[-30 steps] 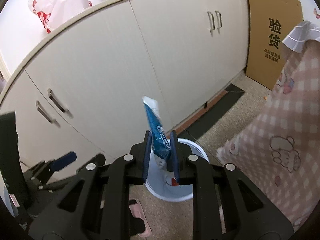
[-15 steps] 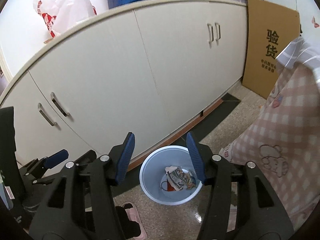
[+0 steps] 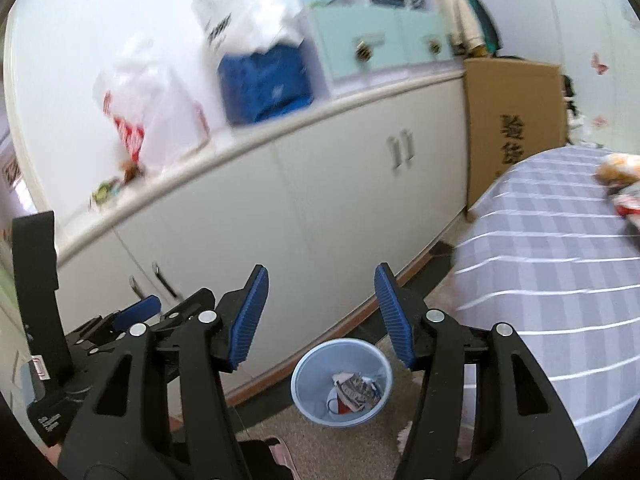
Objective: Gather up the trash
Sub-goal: 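Swing both open tools back over the table toward the remaining snacks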
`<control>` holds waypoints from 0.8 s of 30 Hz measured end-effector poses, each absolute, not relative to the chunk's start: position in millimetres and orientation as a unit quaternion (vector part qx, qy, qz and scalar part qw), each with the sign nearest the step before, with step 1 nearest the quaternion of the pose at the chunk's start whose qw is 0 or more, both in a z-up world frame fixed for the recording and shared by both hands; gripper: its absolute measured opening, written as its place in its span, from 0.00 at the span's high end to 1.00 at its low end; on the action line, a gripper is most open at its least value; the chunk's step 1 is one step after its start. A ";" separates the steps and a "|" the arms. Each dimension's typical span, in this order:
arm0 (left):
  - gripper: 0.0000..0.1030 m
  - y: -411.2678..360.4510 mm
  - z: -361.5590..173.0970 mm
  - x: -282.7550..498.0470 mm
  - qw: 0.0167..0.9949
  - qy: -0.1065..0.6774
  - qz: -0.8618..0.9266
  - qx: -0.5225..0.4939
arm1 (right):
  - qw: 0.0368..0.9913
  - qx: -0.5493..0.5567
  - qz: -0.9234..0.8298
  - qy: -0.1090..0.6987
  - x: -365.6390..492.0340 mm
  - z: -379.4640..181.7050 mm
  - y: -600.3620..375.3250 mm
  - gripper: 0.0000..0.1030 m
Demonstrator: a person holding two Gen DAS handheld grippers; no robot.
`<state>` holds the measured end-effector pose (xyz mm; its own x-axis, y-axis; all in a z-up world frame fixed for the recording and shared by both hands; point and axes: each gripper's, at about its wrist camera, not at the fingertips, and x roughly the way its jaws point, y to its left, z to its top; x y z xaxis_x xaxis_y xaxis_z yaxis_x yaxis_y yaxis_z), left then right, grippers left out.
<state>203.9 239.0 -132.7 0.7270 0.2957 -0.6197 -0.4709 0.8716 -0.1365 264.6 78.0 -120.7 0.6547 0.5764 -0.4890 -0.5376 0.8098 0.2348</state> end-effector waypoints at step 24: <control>0.28 -27.2 -104.9 322.1 0.928 0.370 -0.028 -0.033 | 0.885 0.231 0.122 0.385 367.2 -140.3 -249.4 0.32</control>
